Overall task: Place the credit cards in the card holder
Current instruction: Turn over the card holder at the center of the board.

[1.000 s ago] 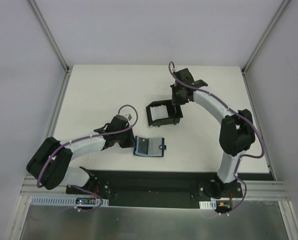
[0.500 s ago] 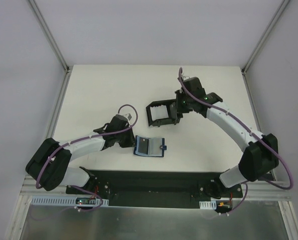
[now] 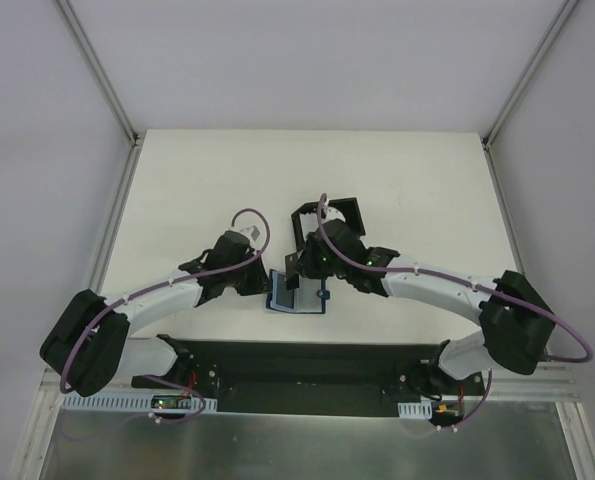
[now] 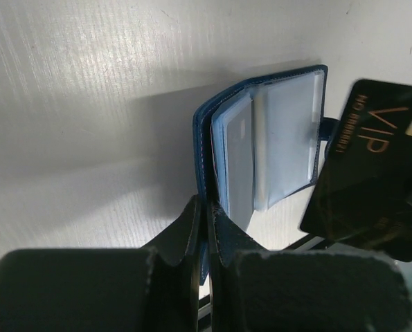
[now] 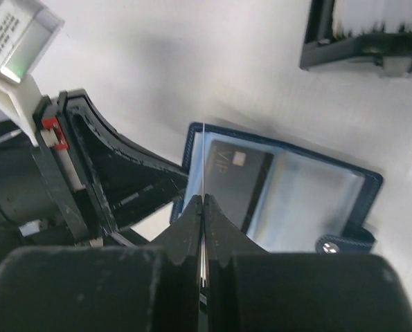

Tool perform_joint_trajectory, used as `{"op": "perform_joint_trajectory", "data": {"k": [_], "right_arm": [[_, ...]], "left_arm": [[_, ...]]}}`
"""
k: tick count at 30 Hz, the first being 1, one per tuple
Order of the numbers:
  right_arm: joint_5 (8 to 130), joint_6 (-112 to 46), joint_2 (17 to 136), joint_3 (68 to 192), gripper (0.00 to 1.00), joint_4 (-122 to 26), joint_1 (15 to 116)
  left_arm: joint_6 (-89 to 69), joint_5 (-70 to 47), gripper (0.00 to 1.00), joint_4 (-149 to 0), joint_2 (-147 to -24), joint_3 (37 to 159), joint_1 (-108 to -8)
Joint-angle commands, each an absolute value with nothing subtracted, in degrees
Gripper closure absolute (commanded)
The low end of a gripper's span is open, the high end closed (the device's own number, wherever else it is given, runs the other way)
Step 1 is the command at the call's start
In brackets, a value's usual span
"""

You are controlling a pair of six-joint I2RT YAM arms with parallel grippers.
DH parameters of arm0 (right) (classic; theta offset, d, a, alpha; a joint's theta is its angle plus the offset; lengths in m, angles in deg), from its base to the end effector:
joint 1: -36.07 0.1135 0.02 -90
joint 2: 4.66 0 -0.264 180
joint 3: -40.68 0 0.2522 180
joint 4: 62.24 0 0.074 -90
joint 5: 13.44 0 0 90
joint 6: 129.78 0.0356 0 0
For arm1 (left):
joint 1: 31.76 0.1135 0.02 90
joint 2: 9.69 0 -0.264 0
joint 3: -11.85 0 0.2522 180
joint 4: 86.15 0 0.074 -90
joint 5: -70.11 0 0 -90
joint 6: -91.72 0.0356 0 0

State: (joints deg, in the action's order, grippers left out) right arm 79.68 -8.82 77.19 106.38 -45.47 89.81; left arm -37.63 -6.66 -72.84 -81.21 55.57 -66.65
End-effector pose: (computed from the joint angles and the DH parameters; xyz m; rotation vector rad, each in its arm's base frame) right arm 0.1889 0.2543 0.2451 -0.4124 2.2162 0.7805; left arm 0.1932 -0.1447 0.1748 0.0336 2.4470 -0.8964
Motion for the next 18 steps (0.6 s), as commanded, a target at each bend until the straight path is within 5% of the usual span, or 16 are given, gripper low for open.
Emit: {"op": "perform_joint_trajectory", "data": {"k": [1, 18], "right_arm": [[82.2, -3.2, 80.6, 108.0, 1.00, -56.4, 91.3], [79.3, -1.9, 86.7, 110.5, 1.00, -56.9, 92.5]], "left_arm": [[-36.4, -5.7, 1.00, -73.2, -78.6, 54.6, -66.9], [-35.6, -4.8, 1.00, -75.0, -77.7, 53.3, -66.9]]}}
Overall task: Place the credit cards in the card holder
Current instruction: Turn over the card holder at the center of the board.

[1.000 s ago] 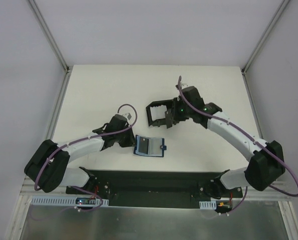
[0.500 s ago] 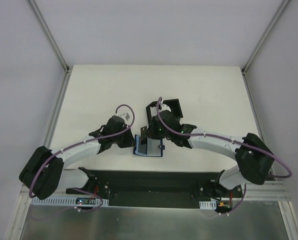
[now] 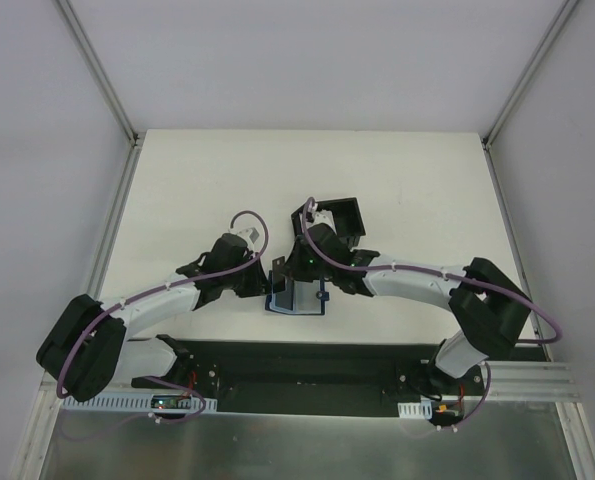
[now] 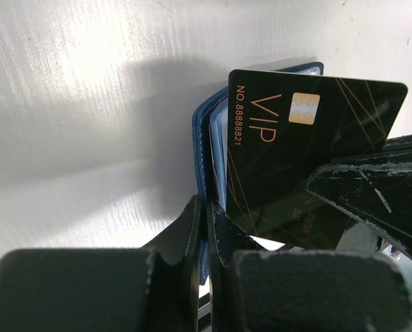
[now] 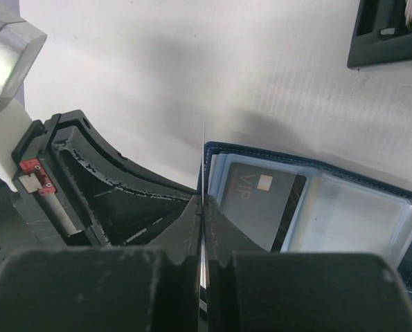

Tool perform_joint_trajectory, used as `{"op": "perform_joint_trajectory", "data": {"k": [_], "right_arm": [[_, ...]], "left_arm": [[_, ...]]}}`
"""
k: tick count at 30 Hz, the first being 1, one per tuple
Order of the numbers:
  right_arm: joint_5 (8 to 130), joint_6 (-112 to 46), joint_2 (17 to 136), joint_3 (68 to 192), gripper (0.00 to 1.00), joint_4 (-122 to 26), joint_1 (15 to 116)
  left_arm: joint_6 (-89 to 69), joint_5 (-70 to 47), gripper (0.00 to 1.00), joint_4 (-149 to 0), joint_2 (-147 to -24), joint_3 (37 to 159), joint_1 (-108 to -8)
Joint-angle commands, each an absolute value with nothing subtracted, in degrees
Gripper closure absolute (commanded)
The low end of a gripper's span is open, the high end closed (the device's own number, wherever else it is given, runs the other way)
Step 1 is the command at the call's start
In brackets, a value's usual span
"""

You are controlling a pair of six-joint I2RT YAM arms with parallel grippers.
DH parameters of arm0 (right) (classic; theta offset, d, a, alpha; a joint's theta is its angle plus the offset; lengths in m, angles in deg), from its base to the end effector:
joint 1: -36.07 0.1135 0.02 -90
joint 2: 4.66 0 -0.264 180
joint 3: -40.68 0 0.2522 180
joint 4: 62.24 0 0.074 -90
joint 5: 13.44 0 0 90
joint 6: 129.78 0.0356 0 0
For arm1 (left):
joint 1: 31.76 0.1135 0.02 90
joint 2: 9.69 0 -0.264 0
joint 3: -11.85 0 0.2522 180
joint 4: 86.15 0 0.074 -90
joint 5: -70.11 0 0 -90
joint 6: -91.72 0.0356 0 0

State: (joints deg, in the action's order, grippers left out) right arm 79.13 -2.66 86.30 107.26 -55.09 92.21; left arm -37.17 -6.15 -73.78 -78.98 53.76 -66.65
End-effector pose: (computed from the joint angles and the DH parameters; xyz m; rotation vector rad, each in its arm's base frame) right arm 0.1950 0.2877 0.2161 -0.3455 2.2339 0.8848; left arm 0.1872 -0.1408 0.1750 0.0522 2.4231 -0.9144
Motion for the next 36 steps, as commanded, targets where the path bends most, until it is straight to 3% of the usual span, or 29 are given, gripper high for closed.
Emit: {"op": "perform_joint_trajectory", "data": {"k": [1, 36], "right_arm": [[79.3, -2.1, 86.9, 110.9, 1.00, -55.8, 92.7], [87.0, -7.4, 84.2, 112.1, 1.00, -43.5, 95.0]], "left_arm": [[-35.6, -4.8, 1.00, -75.1, -77.6, 53.3, -66.9], [-36.2, -6.2, 1.00, -75.1, -77.4, 52.6, -66.9]]}}
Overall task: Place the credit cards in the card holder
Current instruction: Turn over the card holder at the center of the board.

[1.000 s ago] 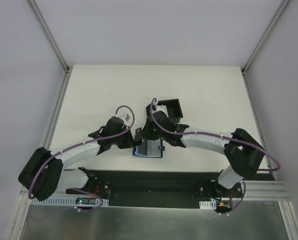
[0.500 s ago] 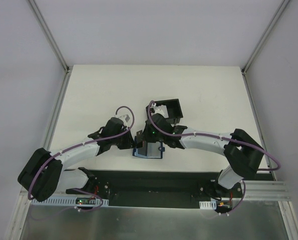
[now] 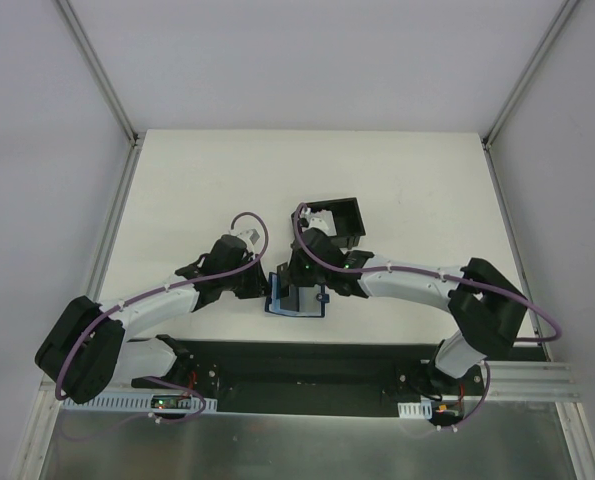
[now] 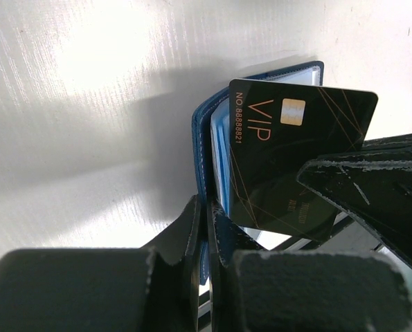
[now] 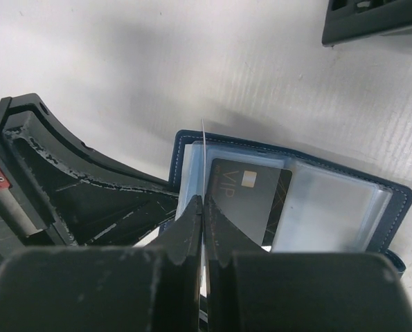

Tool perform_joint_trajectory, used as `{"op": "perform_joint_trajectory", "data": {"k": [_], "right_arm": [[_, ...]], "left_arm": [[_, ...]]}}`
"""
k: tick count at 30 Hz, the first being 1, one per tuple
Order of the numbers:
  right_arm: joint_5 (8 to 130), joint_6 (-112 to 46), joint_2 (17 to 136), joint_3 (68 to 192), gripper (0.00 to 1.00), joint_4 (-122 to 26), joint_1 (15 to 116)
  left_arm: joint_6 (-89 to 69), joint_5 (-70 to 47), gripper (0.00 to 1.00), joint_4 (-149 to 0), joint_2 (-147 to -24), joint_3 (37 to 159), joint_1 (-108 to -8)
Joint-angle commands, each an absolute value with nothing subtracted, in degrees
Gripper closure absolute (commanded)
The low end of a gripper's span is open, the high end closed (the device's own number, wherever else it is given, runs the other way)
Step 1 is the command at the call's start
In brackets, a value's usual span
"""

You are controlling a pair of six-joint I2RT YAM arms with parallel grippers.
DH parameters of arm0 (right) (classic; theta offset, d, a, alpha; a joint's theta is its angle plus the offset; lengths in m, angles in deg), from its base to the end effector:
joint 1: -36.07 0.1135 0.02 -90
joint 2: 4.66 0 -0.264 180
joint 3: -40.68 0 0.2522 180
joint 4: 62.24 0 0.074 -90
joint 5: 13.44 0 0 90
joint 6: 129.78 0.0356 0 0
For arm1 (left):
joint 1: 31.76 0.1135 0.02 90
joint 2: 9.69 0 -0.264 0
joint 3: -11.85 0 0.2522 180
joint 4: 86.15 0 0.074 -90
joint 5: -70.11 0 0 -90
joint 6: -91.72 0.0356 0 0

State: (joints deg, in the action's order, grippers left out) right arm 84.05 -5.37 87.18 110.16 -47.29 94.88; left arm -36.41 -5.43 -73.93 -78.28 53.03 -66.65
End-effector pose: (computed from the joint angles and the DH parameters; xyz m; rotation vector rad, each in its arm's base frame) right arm 0.1845 0.2958 0.2152 -0.4168 2.2834 0.7305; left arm 0.1844 -0.1395 0.1740 0.0758 2.4205 -0.9228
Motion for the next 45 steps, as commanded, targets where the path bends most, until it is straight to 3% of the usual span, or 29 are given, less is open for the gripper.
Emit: {"op": "perform_joint_trajectory", "data": {"k": [1, 20, 30, 34, 45], "right_arm": [[87.4, -7.6, 84.1, 112.2, 1.00, -42.9, 95.0], [88.6, -9.0, 80.2, 112.5, 1.00, -35.5, 94.4], [79.6, -11.3, 83.4, 114.0, 1.00, -41.5, 94.4], [84.5, -11.3, 84.4, 117.1, 1.00, -32.9, 94.3], [84.8, -11.0, 78.5, 110.6, 1.00, -34.3, 93.8]], "left_arm": [[-36.3, -6.2, 1.00, -75.1, -77.4, 52.6, -66.9], [-36.3, -6.4, 1.00, -75.1, -79.5, 52.8, -66.9], [-36.2, -6.7, 1.00, -75.1, -81.5, 53.0, -66.9], [-36.3, -6.8, 1.00, -75.1, -81.4, 52.9, -66.9], [-36.5, -6.4, 1.00, -75.1, -80.4, 53.2, -66.9]]}}
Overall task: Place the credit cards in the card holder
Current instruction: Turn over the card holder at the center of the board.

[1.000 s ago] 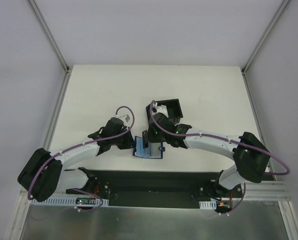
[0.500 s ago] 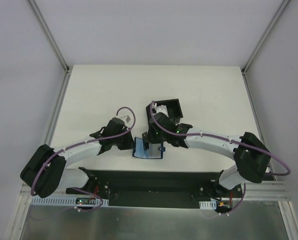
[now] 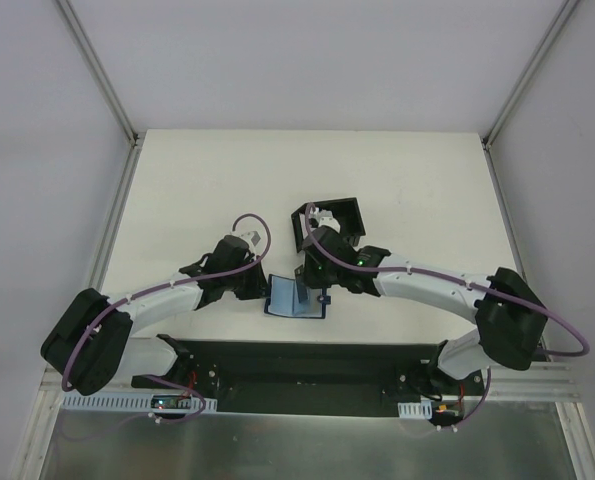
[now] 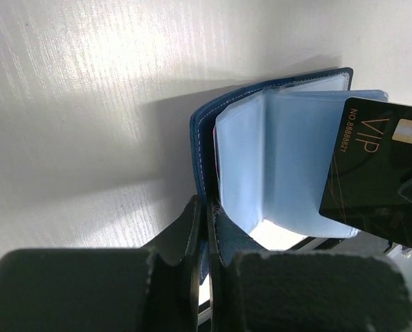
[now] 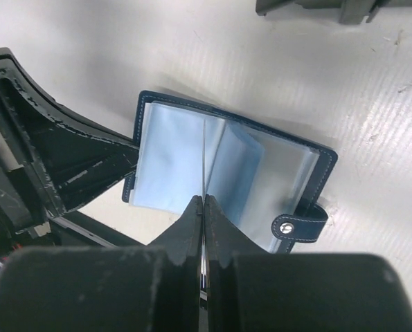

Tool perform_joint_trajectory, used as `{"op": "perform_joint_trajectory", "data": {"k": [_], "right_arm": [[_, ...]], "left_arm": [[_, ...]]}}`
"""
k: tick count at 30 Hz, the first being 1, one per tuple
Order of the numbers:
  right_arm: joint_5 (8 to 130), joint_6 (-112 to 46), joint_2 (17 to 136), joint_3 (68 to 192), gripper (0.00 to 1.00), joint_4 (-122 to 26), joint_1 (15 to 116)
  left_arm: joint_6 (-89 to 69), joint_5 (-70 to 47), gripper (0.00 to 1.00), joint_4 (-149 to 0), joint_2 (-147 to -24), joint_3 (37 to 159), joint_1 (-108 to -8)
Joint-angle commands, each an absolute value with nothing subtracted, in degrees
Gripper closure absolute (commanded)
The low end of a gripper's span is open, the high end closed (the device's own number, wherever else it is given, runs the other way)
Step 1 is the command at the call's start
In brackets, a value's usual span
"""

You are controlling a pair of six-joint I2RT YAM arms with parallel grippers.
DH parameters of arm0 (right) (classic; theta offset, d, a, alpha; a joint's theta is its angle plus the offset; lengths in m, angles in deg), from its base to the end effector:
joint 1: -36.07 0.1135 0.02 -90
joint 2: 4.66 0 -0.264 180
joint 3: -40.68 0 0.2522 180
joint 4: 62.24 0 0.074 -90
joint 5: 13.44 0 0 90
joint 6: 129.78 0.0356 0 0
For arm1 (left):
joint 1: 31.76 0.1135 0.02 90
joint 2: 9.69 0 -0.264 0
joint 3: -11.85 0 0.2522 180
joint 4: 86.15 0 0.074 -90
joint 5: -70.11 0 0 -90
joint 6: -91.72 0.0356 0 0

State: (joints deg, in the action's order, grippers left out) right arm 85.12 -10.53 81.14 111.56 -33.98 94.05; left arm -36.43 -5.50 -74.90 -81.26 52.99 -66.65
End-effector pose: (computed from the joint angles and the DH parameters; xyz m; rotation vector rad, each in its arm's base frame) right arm 0.1763 0.2719 0.2371 -0.5177 2.3333 0.5840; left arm 0.1877 -0.1417 0.1641 0.0691 2.4570 -0.9041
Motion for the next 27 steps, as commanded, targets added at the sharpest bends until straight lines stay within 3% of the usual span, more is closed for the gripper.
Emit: {"op": "perform_joint_trajectory", "data": {"k": [1, 9, 15, 21, 27], "right_arm": [[84.6, -11.2, 79.1, 111.5, 1.00, -33.8, 93.8], [86.6, -12.0, 80.0, 115.6, 1.00, -28.4, 93.9], [84.7, -10.3, 75.6, 109.6, 1.00, -28.7, 92.4], [70.5, -7.1, 74.4, 100.3, 1.00, -44.5, 90.1], [67.3, -3.6, 77.0, 97.9, 1.00, -54.7, 89.7]], "left_arm": [[-36.4, -6.4, 1.00, -75.0, -80.4, 53.2, -66.9], [-36.8, -6.6, 1.00, -75.0, -80.0, 52.7, -66.9], [-36.8, -6.8, 1.00, -75.1, -80.9, 52.5, -66.9], [-36.9, -6.5, 1.00, -76.4, -83.0, 51.5, -67.0], [-38.1, -6.0, 1.00, -78.1, -84.3, 50.4, -66.9]]}}
